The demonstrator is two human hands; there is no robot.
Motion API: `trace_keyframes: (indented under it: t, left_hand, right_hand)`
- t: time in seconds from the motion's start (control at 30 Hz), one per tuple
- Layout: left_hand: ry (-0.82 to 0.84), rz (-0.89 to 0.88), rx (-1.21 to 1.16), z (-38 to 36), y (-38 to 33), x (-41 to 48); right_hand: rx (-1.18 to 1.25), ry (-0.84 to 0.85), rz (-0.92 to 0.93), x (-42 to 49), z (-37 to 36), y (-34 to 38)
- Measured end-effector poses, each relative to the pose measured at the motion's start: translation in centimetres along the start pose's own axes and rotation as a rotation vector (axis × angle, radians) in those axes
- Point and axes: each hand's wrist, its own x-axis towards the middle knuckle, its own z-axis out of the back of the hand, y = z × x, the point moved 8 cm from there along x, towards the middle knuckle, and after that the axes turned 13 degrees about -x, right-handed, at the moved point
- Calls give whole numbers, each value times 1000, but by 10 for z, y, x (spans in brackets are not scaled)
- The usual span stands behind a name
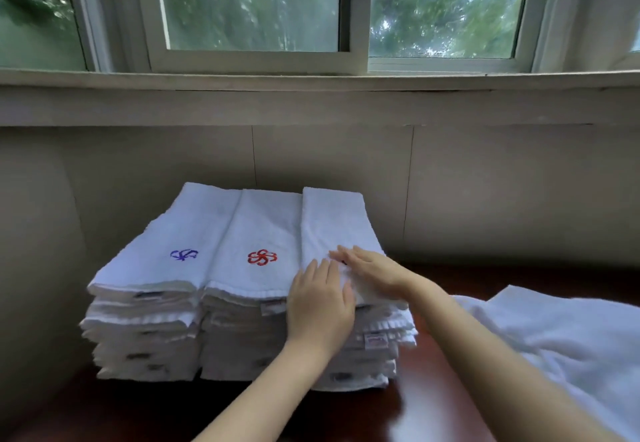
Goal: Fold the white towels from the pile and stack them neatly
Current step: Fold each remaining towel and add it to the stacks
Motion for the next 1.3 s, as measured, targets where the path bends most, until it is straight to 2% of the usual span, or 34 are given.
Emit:
trace_keyframes:
  t: [0.03,0.1,0.2,0.27,0.4,0.57,0.67,0.73,0.83,0.97,1.03,1.13,1.23,1.3]
  left_hand:
    - [-39,-28,-9,5,-5,-10]
    - [-84,-41,-1,11,-11,-29]
    - [104,58,107,-4,-14,-55]
    - [157,102,94,-10,-15,-68]
    - [217,145,-58,-16,-43,-97]
    - [543,99,-238,-70,-99,-138]
    - [672,23,-271,-105,-139,-158]
    - [718,-31,-313,-125,-168,-165]
    - [734,-126,-361,-147,-211,-167]
    - [710,-269,-358,-164,-254,-169]
    - [694,-278,-335,-169,-263,-171]
    - [646,-319,-183,-170,-266,-169]
    - [513,-521,-37,-149,-279,-167]
    - [510,-638,76,-139,-282,-174]
  right_hand:
    - [-79,-51,19,-21,-3,-1]
    - [-84,-137,30,-67,-9,-1]
    - [-75,-128,-22,-132,-22,-11]
    - [-86,-102,-86,-175,-26,-28]
    - [-76,-224,-300,-262,-21,-76]
    - [-237,-421,-698,-361,-4,-159]
    - [-313,-417,-845,-394,5,-186]
    - [-401,-303,-851,-398,-2,-193]
    - [-547,-167,-821,-396,-14,-200]
    - [-570,-206,-838,-394,-13,-201]
    - [-550,-216,-856,-393,-14,-199]
    - [-525,-229,-909,-392,-14,-196]
    - [-464,-265,-993,-394,-10,-192]
    - [-431,-283,-1025,-393,-8,-188]
